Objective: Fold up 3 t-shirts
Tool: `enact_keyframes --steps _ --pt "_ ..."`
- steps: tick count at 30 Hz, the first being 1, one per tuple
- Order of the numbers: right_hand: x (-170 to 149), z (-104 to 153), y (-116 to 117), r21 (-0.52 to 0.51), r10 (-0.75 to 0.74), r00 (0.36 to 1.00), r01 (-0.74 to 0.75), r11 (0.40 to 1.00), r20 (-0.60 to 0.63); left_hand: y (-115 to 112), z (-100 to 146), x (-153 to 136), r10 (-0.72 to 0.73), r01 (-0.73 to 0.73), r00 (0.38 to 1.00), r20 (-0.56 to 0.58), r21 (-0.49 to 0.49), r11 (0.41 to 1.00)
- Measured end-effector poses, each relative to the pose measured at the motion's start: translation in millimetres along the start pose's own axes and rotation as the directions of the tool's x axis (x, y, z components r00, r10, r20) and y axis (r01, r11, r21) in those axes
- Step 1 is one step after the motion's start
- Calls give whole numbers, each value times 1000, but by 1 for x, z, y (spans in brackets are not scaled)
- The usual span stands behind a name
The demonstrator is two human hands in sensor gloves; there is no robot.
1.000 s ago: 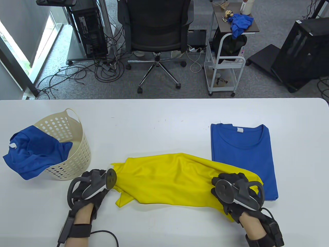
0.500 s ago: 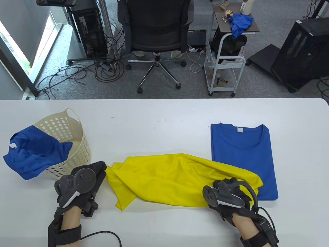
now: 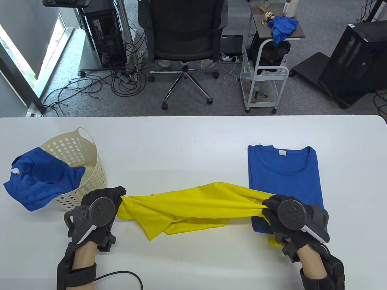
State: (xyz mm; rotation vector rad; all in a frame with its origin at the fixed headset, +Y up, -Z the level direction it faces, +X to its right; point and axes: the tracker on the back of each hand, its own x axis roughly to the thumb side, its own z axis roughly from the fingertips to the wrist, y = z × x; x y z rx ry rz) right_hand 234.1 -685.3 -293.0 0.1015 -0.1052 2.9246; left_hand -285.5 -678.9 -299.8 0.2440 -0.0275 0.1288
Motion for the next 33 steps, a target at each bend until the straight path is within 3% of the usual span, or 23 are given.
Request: enact_keyframes --steps 3,5,7,8,9,11,15,18,22,23,26,30,33 --pt "-2 -7 10 -105 230 963 -245 964 -139 -4 0 8 -44 44 999 11 -7 999" --pt "7 0 3 -116 269 959 -278 954 -86 -7 -1 9 -87 87 996 6 -12 996" --pt "17 10 -4 -118 209 978 -208 971 -9 -8 -1 7 -93 93 996 1 -19 996" --pt "21 14 -6 -81 201 979 -198 977 31 -8 -1 5 -93 93 996 -7 -20 995" --pt "27 17 -4 20 230 970 -232 973 78 -9 -2 3 -92 92 996 -17 -24 996" --pt "31 16 12 250 337 937 -351 903 97 -10 -2 -1 -83 82 996 -30 -33 996" --pt "31 3 44 311 569 820 -559 769 67 -13 -2 -7 -85 83 995 -50 -46 995" --pt "28 -2 37 217 601 799 -588 780 5 -13 -2 -8 -79 76 996 -52 -48 996" --pt "14 9 -6 124 378 924 -370 921 -52 -10 -1 -10 -77 75 995 -68 -32 997" --pt "7 15 -21 60 299 952 -296 953 -63 -9 -1 -12 -72 70 994 -78 -23 997" --pt "-12 20 -42 -82 220 965 -233 969 -142 -9 -1 -15 -74 73 992 -100 -15 997" --pt "-28 3 -18 -120 214 948 -247 962 -235 -15 -4 -7 -95 92 993 -75 -43 995" --pt "-29 -10 3 -145 349 879 -411 900 -325 -20 -5 4 -140 138 989 -45 -49 989"
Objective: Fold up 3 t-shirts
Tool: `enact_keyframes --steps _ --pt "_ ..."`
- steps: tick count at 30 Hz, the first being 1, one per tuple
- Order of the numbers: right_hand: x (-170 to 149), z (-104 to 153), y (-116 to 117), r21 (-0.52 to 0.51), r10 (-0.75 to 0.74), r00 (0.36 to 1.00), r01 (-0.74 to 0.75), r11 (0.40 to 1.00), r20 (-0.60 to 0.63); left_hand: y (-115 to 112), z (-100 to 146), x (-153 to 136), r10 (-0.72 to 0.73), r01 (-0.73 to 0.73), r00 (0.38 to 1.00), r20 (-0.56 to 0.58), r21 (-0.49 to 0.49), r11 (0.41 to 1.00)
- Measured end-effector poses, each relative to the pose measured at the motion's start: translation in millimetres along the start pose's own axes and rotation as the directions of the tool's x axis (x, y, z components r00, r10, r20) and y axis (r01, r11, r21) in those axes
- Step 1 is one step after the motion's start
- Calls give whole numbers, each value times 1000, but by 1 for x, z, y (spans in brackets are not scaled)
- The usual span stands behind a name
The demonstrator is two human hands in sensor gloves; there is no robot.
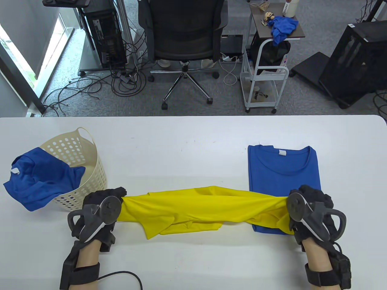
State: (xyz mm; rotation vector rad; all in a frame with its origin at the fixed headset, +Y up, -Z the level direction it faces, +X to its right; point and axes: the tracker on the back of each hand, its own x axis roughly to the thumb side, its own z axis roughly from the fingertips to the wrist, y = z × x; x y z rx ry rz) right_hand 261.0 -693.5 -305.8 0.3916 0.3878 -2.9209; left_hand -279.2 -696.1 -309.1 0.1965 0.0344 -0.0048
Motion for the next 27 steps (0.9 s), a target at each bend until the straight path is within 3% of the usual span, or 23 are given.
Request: enact_keyframes --steps 2,4,7,10,12,23,27 --pt "6 2 -2 -44 38 999 -38 998 6 -1 0 4 -28 28 1000 3 4 1000" --pt "14 10 -15 -76 -13 995 21 997 102 -1 0 3 -35 35 999 2 4 999" --pt "30 24 -22 96 -103 947 77 992 304 -3 -1 -1 -33 33 999 -9 -5 999" --pt "44 27 -8 216 -6 926 -82 973 379 -7 -1 -4 -31 31 999 -12 -21 999" --pt "47 26 4 287 54 922 -174 942 383 -7 -1 -4 -34 33 999 -10 -25 999" --pt "43 17 24 295 194 931 -288 911 308 -9 -2 -4 -36 36 999 -8 -37 999" --pt "45 16 29 308 176 938 -269 912 298 -9 -1 -4 -36 36 999 -8 -39 999"
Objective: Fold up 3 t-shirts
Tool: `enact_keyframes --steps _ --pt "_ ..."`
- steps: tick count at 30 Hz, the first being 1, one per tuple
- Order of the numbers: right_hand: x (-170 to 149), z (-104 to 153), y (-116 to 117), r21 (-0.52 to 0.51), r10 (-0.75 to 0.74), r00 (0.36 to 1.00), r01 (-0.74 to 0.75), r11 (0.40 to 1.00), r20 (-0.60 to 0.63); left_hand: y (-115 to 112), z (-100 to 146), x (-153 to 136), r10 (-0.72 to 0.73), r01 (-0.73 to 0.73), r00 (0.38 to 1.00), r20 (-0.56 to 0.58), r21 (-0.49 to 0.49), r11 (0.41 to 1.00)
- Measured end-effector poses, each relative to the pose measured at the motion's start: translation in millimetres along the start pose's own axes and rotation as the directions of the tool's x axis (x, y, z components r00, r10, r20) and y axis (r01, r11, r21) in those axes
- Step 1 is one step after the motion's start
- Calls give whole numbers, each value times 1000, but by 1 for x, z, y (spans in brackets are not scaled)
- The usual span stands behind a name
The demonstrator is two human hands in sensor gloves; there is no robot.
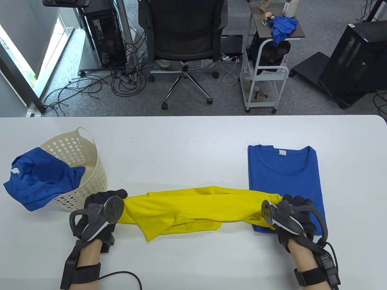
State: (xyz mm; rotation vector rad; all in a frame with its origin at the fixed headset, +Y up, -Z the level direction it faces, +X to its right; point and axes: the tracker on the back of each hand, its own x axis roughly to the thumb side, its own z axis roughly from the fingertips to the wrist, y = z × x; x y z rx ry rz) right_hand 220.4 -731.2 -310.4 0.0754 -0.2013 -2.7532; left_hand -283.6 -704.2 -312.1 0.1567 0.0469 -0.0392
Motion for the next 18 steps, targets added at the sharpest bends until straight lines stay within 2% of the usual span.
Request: enact_keyframes --steps 9,14,18 --pt "-15 9 -14 -140 -102 994 98 985 -25 2 1 -2 -4 4 1000 -16 -1 1000" --pt "-14 11 -9 -111 -182 982 186 976 45 1 0 -4 -3 3 1000 -23 -9 1000" --pt "1 5 -3 -69 -46 998 48 996 35 1 1 -3 -10 9 1000 -22 -10 1000"
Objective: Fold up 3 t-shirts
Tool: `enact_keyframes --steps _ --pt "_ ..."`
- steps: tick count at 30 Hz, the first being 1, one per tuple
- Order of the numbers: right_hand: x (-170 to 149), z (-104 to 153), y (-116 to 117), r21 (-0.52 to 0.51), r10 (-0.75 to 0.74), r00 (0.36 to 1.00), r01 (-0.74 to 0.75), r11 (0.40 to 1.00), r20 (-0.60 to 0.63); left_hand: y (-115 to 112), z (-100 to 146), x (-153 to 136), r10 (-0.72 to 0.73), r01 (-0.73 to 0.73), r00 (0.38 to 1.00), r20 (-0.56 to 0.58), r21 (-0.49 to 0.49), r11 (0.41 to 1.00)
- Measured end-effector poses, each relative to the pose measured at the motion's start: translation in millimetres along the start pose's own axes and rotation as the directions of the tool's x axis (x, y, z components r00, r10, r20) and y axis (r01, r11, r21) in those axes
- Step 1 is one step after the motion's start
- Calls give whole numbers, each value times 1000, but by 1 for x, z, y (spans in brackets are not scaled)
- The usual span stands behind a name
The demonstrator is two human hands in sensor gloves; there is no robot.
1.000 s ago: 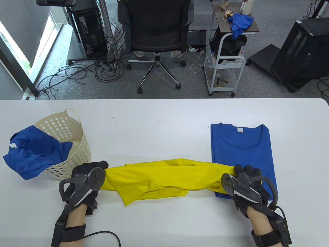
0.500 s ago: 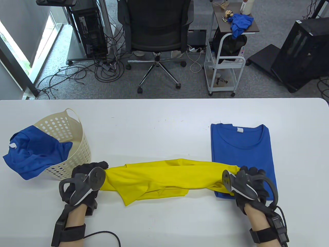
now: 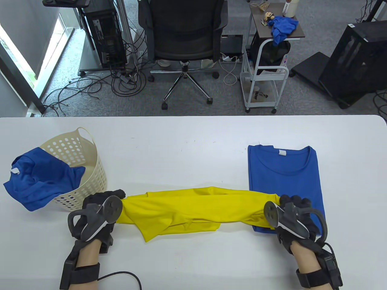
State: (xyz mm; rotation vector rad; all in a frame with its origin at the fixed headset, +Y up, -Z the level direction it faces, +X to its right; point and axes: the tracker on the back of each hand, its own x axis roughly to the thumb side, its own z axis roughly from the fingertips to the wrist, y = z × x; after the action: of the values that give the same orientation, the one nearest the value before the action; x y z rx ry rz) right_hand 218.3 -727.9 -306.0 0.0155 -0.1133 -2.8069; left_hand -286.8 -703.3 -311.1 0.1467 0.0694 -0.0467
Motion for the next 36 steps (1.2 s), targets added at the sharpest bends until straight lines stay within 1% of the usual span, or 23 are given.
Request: enact_keyframes --steps 2,5,11,15,16,17,19,20,22,23,24,26,29,33,36 --pt "4 -3 3 36 53 999 -53 998 -5 0 0 0 0 0 1000 1 0 1000" --pt "8 -6 5 48 61 998 -61 997 -1 0 0 1 -8 8 1000 4 -4 1000" --pt "14 -7 5 -3 108 994 -108 994 0 0 0 2 -19 19 1000 7 -6 1000" --pt "5 -4 1 -50 31 999 -32 998 -15 1 0 1 -13 13 1000 1 -1 1000" --pt "2 -4 0 -44 14 1000 -15 999 -15 1 0 1 -12 12 1000 -1 0 1000" --pt "1 -4 0 -16 6 1000 -6 1000 -11 1 0 1 -11 11 1000 -1 -1 1000" --pt "3 -4 5 -1 -16 1000 16 1000 14 1 0 2 -13 13 1000 0 -2 1000" --pt "5 -3 6 0 -6 1000 6 1000 17 1 0 2 -16 16 1000 1 -2 1000" --pt "10 -3 4 9 65 997 -65 998 37 0 1 3 -20 20 1000 4 -3 1000" --pt "12 -3 4 36 92 994 -94 995 55 1 1 3 -20 20 1000 5 -4 1000" --pt "15 -4 4 87 103 992 -109 990 68 0 1 3 -20 20 1000 6 -4 1000" --pt "19 -4 5 112 105 991 -115 987 85 0 1 3 -20 20 1000 7 -4 1000" --pt "22 -6 6 75 128 989 -134 988 72 -1 1 4 -27 28 1000 12 -12 1000" --pt "21 -7 6 62 108 992 -111 992 59 -2 1 5 -37 37 999 16 -15 999" --pt "17 -9 7 55 58 998 -60 997 40 -2 1 5 -35 35 999 16 -14 999"
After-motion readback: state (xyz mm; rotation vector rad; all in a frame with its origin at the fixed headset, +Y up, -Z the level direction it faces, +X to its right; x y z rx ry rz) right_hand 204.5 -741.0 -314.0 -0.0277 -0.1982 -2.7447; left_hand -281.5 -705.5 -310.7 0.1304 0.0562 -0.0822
